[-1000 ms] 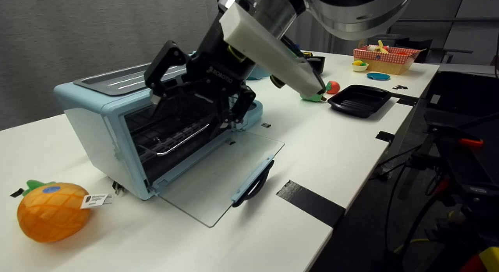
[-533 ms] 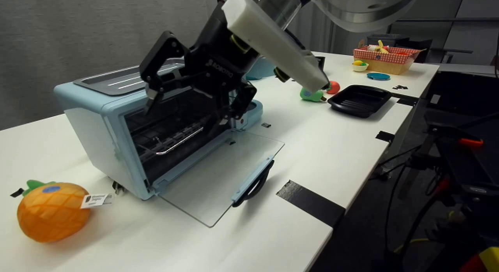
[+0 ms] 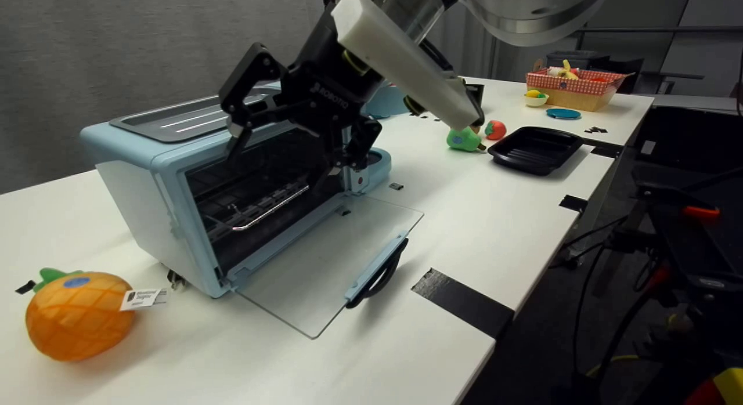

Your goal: Place the oven rack inside the toaster oven

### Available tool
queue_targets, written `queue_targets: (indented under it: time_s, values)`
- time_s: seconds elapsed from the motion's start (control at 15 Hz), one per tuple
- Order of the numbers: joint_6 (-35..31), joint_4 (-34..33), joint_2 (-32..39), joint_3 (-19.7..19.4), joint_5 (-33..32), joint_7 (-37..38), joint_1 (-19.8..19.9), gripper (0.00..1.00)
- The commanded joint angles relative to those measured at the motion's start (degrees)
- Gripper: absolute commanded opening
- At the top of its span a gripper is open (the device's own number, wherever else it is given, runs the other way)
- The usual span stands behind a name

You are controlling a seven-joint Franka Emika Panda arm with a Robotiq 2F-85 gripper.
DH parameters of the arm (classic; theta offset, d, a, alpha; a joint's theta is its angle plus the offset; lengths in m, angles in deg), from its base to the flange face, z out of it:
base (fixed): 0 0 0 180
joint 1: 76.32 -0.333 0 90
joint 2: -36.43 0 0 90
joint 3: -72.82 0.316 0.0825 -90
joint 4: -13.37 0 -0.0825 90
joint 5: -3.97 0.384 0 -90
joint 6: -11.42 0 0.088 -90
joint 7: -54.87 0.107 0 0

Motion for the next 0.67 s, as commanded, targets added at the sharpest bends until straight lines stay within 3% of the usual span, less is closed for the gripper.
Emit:
queue_targets:
  time_s: [0.0,0.4,0.6]
  values:
    - [1.5,-0.4,-1.2,-0.7,-1.2,-1.3,0.4,0.74]
    - [8.7,1.8,-1.9,6.1,-2.1,-0.4,4.8,0.27]
    - [13.1,3.0,-4.0,5.5,1.1,-1.2,3.8,0.05]
